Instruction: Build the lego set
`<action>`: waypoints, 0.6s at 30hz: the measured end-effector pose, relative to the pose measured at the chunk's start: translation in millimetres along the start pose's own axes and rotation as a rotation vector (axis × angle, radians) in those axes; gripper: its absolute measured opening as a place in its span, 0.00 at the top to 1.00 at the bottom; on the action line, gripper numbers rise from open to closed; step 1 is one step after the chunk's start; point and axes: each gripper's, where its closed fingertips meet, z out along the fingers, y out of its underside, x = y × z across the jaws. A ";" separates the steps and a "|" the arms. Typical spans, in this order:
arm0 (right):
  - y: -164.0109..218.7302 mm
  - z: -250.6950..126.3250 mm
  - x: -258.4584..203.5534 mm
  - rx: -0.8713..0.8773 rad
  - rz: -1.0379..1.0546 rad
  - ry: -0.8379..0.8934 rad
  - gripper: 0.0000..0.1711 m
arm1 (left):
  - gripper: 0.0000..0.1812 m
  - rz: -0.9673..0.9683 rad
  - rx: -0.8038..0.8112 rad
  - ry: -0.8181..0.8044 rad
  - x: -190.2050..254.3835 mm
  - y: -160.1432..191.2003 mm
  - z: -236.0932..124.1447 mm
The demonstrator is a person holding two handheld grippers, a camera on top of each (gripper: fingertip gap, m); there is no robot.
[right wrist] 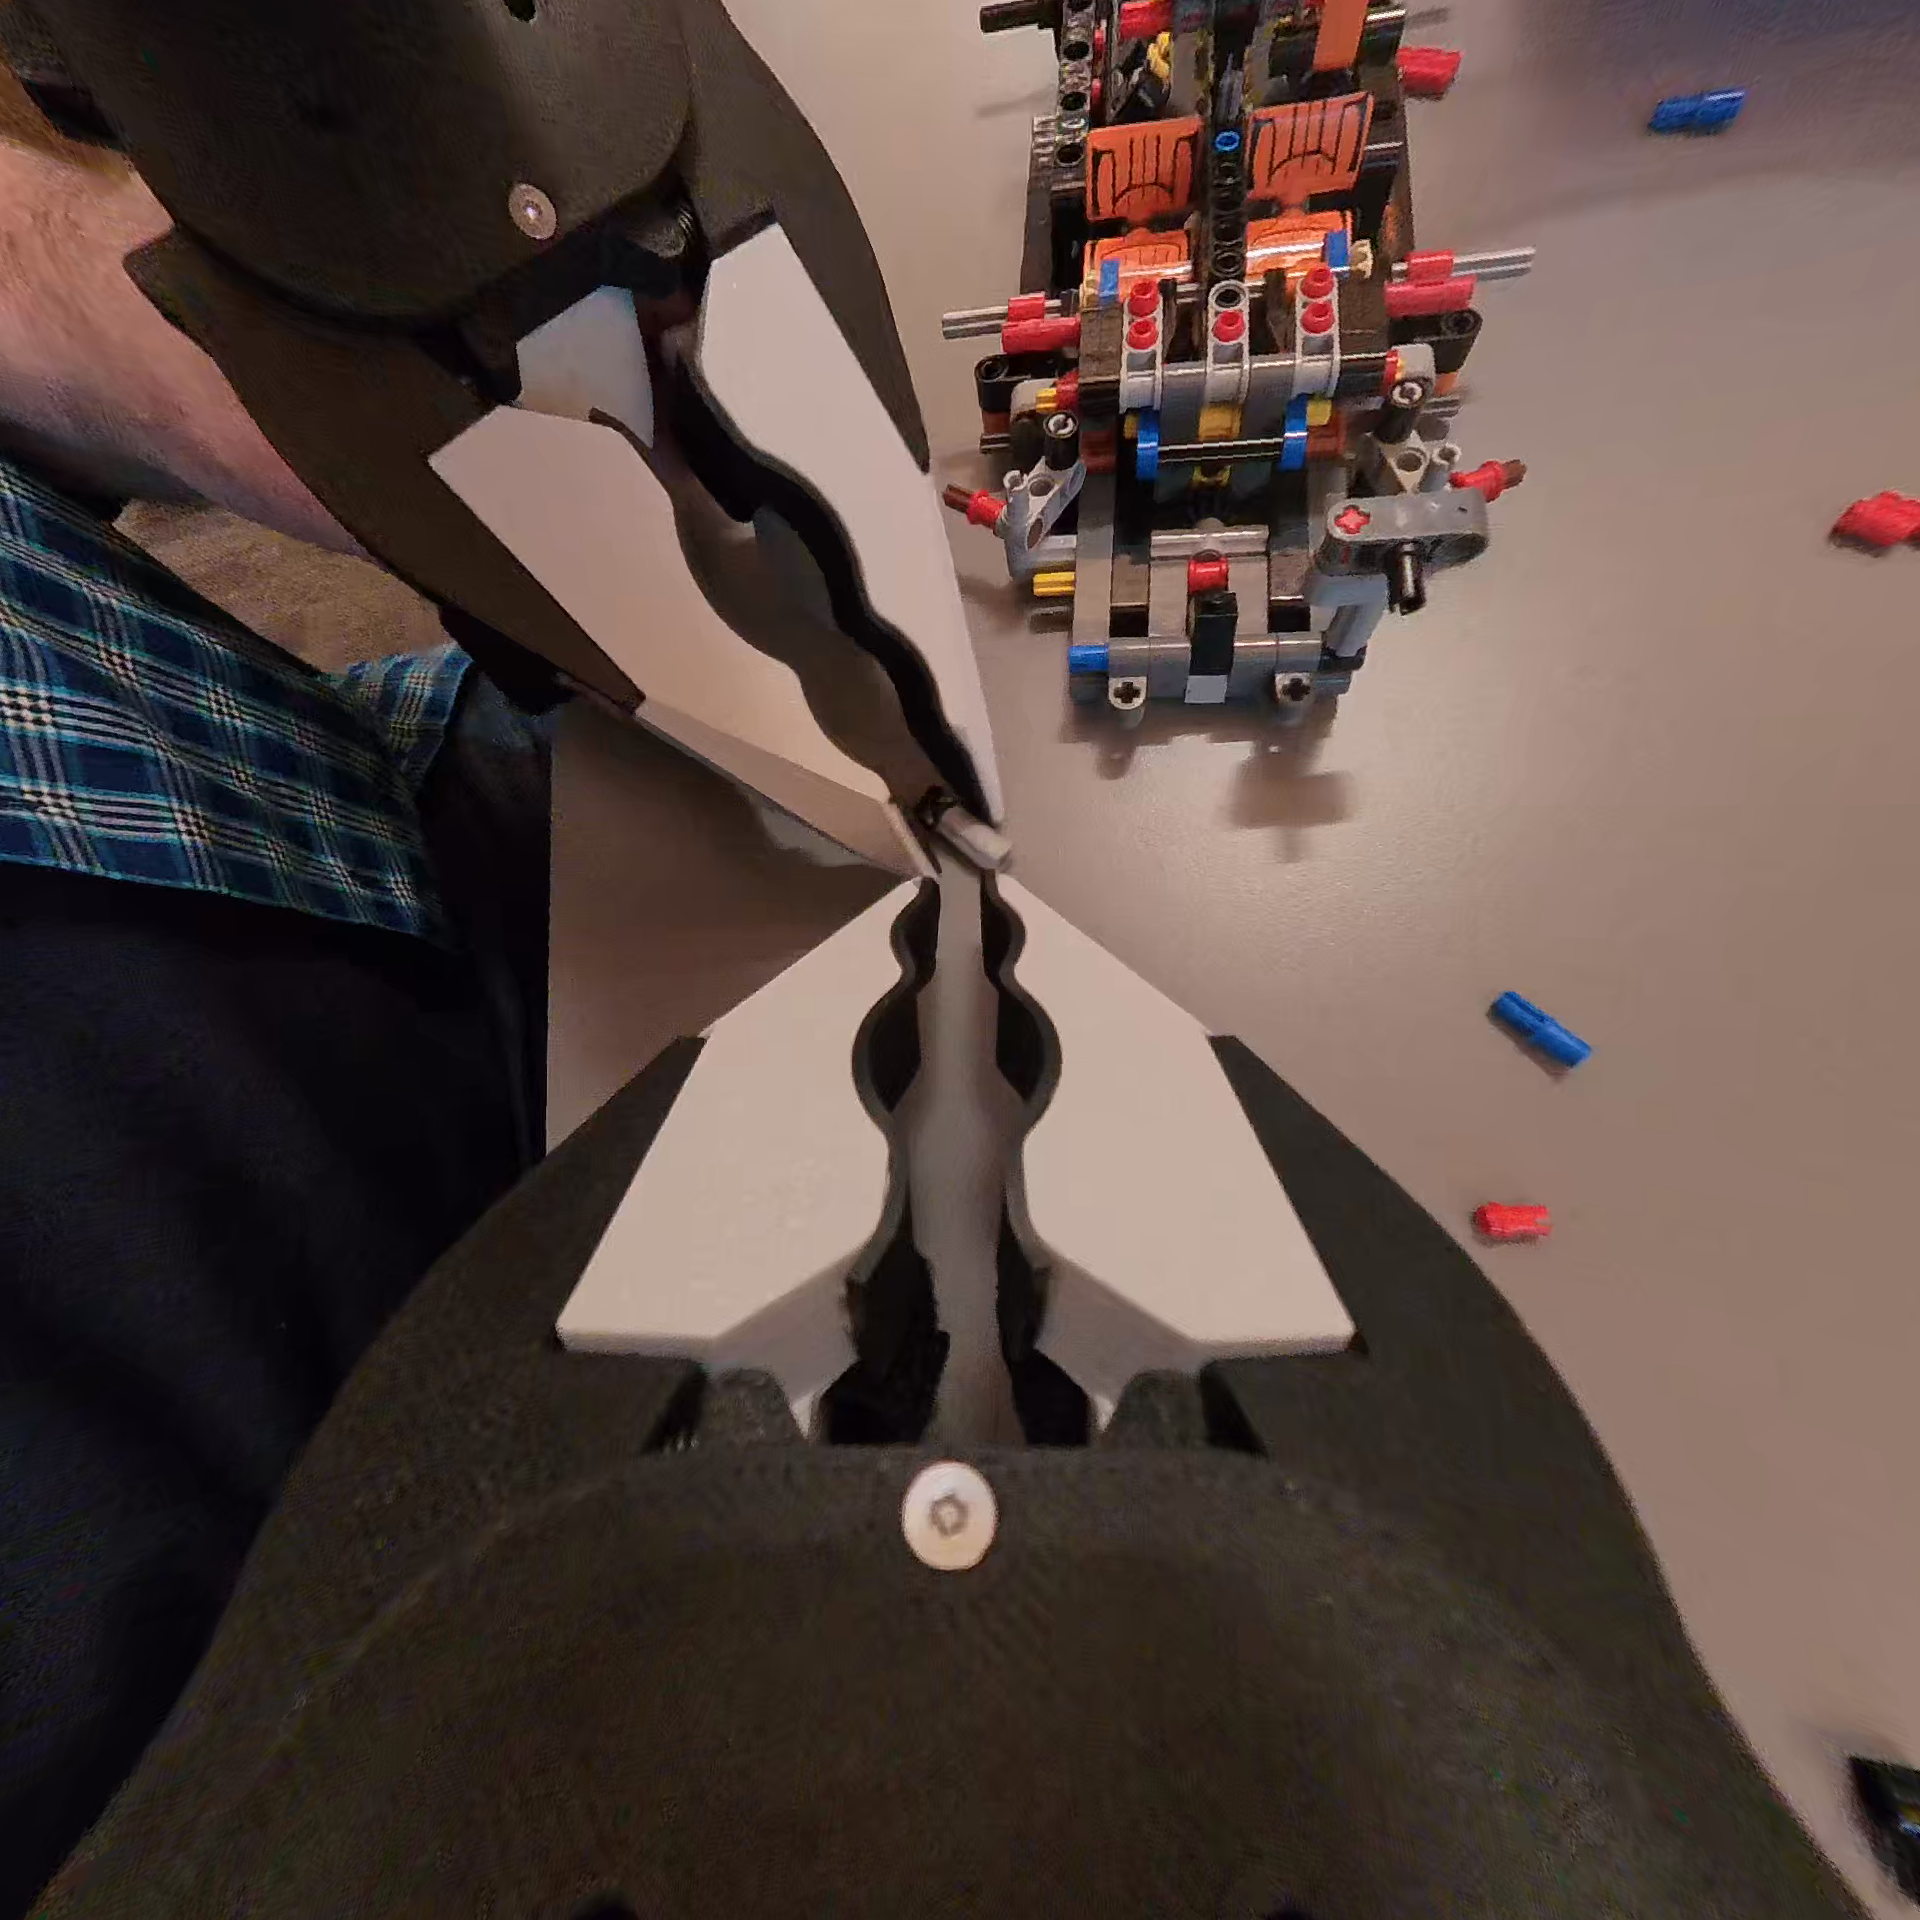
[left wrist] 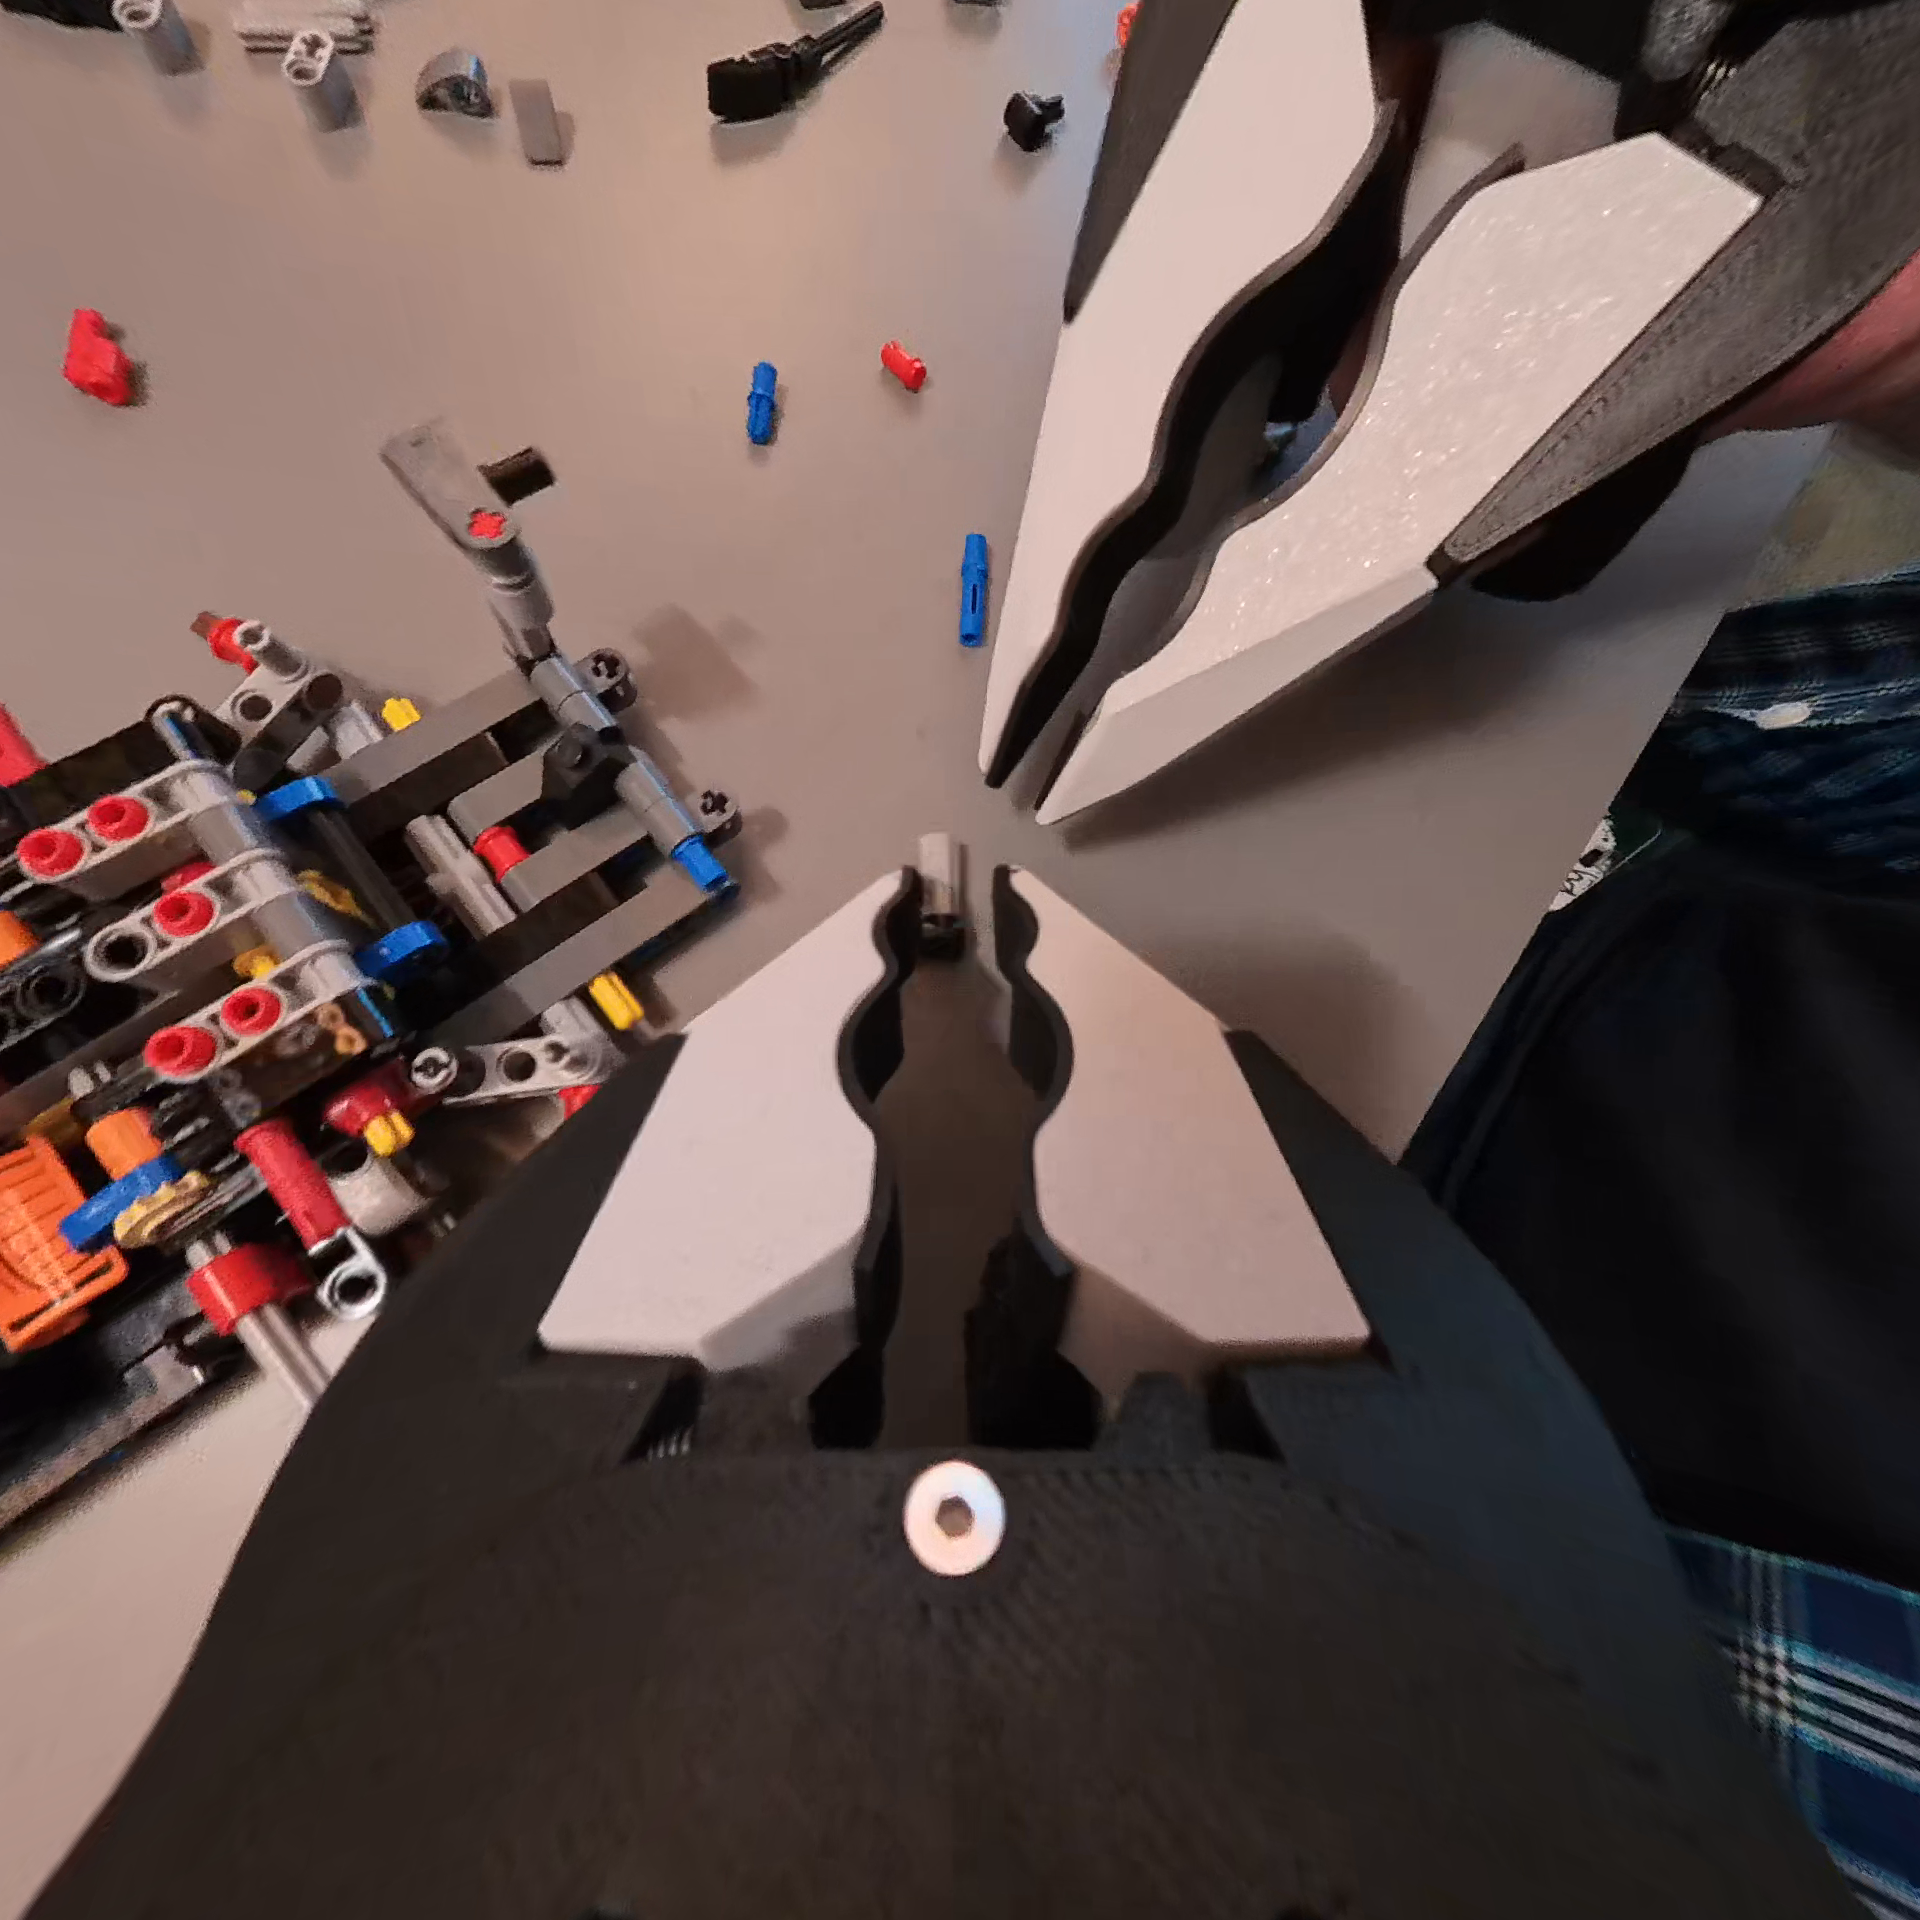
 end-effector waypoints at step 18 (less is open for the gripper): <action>18.9 -25.3 7.1 -0.029 -0.057 0.049 0.88 | 0.92 0.261 -0.071 0.209 35.5 -0.6 9.7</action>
